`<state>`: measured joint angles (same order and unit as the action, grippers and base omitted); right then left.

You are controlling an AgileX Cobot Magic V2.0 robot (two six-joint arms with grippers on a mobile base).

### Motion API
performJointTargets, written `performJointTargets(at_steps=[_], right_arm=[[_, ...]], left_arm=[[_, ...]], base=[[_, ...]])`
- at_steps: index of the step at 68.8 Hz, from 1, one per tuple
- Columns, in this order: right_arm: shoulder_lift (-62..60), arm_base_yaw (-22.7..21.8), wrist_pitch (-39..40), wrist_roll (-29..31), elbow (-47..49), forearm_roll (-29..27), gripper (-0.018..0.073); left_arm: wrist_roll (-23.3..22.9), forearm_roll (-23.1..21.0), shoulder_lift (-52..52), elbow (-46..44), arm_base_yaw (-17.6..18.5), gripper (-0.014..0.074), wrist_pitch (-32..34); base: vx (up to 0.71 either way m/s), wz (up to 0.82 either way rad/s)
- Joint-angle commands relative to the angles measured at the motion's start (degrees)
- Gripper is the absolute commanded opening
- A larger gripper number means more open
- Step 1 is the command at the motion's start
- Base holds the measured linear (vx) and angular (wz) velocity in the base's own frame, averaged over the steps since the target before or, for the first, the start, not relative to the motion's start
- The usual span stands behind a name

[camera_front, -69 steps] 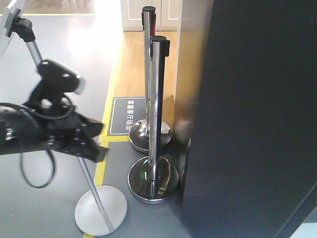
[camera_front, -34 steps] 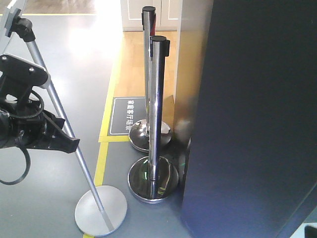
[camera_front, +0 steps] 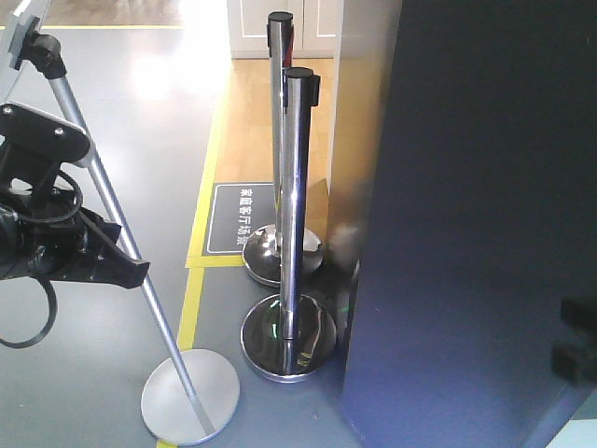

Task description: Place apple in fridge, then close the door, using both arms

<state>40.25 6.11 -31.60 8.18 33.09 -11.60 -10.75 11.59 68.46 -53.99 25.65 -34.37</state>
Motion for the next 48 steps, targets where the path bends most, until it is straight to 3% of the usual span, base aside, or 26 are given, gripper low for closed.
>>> performJointTargets(at_steps=[1,13,48], right_arm=[[3.7,-0.2,11.1,-1.0,1.4,3.2,-0.0006],[10.9,-1.6,18.7,-3.0,4.6,8.1,-0.0006],[22.9,-17.7,20.0,-4.2,19.7,11.1,-0.0004]], left_arm=[[-0.6,0.6,-1.4,-1.5,0.0,-0.0006,2.8],[-0.6,0.6,-1.4,-1.5,0.0,-0.0006,2.8],[-0.6,0.6,-1.4,-1.5,0.0,-0.0006,2.9]], base=[[0.0,0.0],[0.0,0.0],[0.0,0.0]])
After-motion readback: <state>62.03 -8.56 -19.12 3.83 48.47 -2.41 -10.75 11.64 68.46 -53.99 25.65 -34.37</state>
